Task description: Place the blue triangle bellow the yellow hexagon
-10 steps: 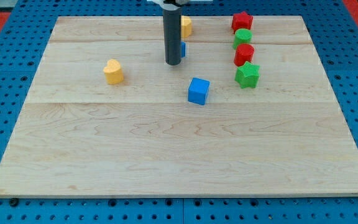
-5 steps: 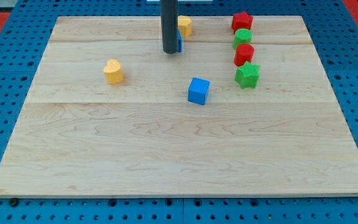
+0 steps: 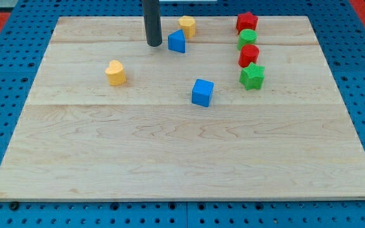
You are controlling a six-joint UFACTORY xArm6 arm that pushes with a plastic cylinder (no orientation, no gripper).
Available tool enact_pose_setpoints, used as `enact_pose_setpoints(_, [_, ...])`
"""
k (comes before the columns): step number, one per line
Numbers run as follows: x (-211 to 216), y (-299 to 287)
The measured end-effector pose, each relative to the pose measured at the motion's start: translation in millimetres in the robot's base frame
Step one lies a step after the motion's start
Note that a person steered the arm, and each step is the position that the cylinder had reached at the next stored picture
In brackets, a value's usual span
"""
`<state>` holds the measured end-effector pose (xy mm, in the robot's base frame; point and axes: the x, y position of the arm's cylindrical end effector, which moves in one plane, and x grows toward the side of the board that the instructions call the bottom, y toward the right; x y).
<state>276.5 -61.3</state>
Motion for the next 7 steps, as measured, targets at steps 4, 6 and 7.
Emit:
enact_pose_setpoints(4, [0,20])
enact_pose_setpoints(6, [0,24])
enact_pose_setpoints(7, [5,31])
